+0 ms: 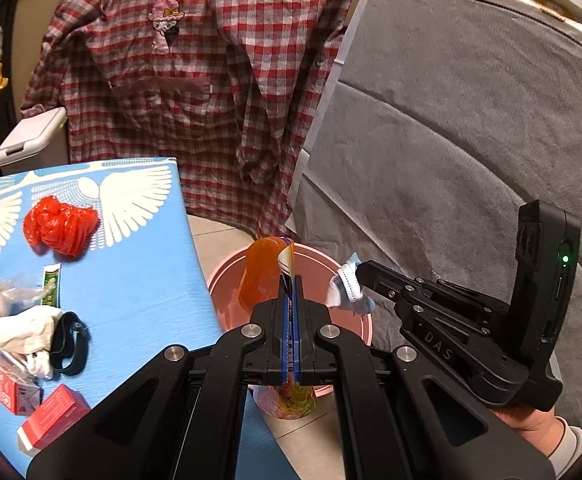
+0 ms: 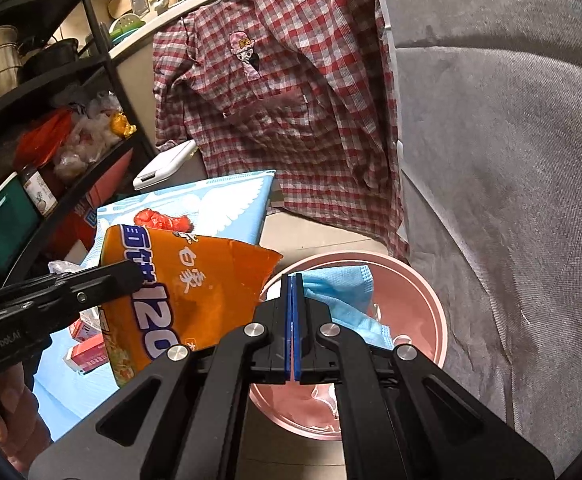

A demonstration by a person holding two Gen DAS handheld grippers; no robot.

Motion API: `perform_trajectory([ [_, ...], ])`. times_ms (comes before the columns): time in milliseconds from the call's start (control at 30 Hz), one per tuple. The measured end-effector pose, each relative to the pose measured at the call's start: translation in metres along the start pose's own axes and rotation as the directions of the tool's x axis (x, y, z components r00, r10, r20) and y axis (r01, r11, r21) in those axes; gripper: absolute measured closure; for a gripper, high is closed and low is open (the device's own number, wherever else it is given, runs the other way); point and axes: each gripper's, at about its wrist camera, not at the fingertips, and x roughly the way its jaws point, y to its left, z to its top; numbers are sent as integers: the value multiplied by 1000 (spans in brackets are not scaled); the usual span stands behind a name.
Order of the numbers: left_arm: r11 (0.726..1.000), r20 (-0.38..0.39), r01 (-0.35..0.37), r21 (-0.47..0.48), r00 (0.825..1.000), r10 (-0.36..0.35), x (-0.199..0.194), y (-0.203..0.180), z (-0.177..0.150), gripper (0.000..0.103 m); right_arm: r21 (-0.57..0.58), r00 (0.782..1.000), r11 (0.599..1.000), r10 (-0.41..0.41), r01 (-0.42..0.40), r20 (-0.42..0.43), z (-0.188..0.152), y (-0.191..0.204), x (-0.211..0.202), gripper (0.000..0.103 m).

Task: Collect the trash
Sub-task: 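Open both grippers to drop the bag and mask into the bucket, then move the left gripper back over the table toward the clear plastic bags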

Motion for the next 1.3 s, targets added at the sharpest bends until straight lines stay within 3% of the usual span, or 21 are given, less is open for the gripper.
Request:
perform_trajectory([
  [267,1000,-29,-22,-18,999,21,15,2,0,99,-10,999,999,-42,42,-13,-2,-5,4,98],
  [333,999,-33,-21,-27,999,20,18,3,0,86,-11,999,999,-52,52,-14,-2,-6,5,89],
  [367,999,-28,-24,-28,999,23,17,4,1,81,-10,998,998,-55,55,-9,-2,-6,5,77],
  [400,999,-24,-26,-30,999,26,16,5,1,81,-11,998,998,-58,58,-3,-2,-7,4,69],
  [433,999,-21,-24,-35,1000,23,15,6,2,81,-11,998,998,-60,60,0,-2,-7,3,67],
  [700,999,6,-23,-36,1000,23,0,6,4,81,0,998,998,-60,60,19,0,-2,-6,67],
  [1067,997,75,-64,-39,995,67,-50,28,3,81,-19,996,999,-33,35,81,8,39,-33,67],
  [1300,989,122,-135,-62,982,141,-88,59,0,81,-57,993,998,8,-2,114,7,73,-50,83],
])
